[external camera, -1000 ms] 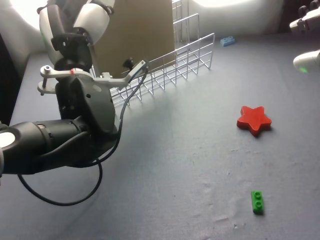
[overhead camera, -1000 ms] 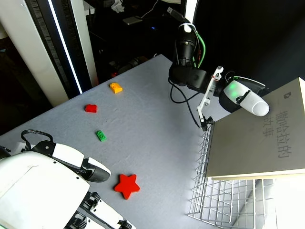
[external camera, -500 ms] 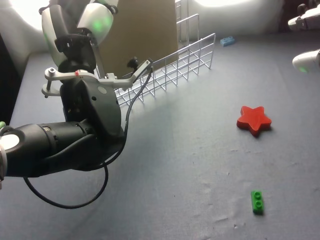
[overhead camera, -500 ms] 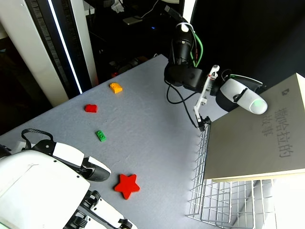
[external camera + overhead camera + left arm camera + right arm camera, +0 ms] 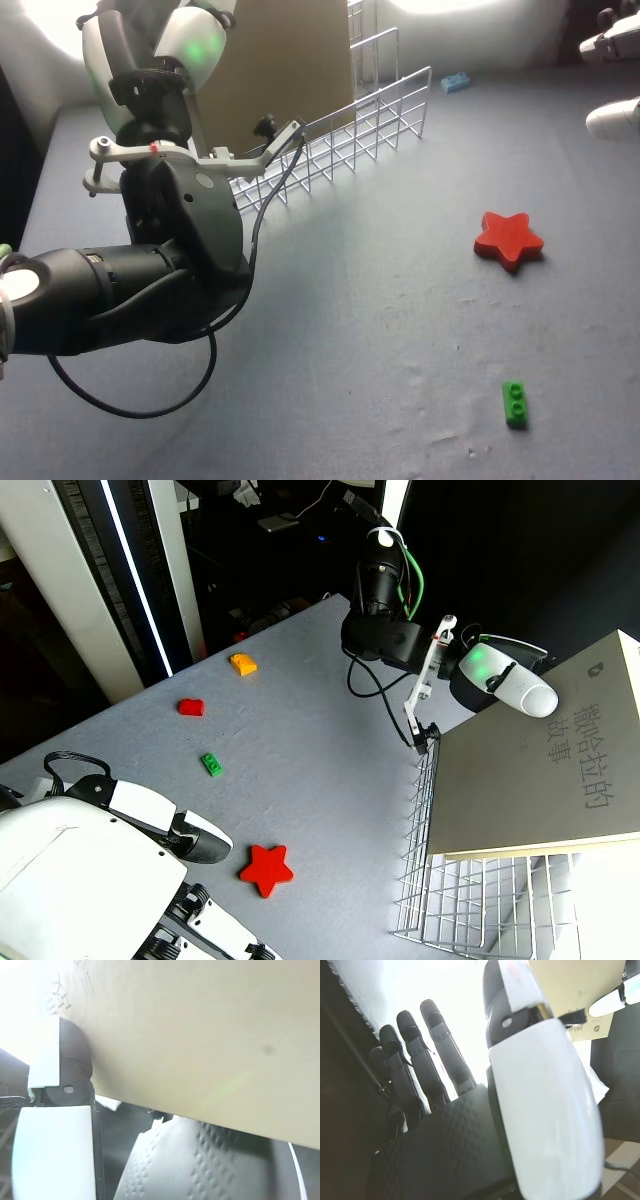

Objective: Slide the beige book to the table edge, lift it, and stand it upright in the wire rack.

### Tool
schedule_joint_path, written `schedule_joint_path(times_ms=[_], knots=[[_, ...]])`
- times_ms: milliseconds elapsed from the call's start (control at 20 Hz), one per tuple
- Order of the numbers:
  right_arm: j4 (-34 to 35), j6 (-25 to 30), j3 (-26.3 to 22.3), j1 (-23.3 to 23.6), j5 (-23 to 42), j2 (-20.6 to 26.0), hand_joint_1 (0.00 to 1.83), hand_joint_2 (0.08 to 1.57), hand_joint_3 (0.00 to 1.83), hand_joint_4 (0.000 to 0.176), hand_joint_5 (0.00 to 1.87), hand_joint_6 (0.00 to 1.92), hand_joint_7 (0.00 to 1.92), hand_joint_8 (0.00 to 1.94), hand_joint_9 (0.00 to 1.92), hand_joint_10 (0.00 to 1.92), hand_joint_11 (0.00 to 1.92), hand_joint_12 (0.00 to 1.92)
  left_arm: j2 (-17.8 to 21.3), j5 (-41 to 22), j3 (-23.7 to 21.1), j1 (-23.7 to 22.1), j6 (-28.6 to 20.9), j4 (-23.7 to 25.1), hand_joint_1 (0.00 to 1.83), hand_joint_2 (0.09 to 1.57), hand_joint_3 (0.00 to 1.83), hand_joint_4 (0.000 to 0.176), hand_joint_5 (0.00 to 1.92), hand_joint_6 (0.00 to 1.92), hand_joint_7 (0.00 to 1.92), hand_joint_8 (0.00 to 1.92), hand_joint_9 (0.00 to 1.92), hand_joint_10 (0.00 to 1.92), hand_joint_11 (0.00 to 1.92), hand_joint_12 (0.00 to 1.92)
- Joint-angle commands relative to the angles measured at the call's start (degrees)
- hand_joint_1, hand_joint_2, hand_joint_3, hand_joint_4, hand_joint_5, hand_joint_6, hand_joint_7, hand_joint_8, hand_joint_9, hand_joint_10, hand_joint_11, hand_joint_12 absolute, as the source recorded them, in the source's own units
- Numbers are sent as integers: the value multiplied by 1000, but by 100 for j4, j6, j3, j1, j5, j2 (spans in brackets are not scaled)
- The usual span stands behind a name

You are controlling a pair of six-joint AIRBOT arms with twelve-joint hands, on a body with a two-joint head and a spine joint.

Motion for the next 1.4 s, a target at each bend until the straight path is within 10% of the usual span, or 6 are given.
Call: schedule_joint_path(times_ms=[0, 1250, 1350], knots=[[-64, 36, -3, 31, -408, 37, 243, 1182, 2, 0, 384, 6, 396, 5, 403, 4, 8, 993, 10, -576, 29, -34, -108, 451, 1354, 1183, 1, 0, 835, 1108, 812, 1300, 776, 1433, 665, 1528], [-64, 55, -28, 0, -443, 40, 215, 1191, 3, 0, 404, 0, 413, 0, 418, 0, 7, 1004, 68, -579, 45, -48, -70, 454, 1326, 1224, 2, 0, 702, 1248, 775, 1338, 735, 1530, 534, 1577], [-64, 62, -28, 0, -442, 39, 233, 1188, 1, 0, 398, 0, 405, 0, 416, 0, 1, 1000, 73, -578, 56, -49, -70, 454, 1160, 1231, 1, 19, 751, 1316, 767, 1344, 613, 1094, 447, 1527]])
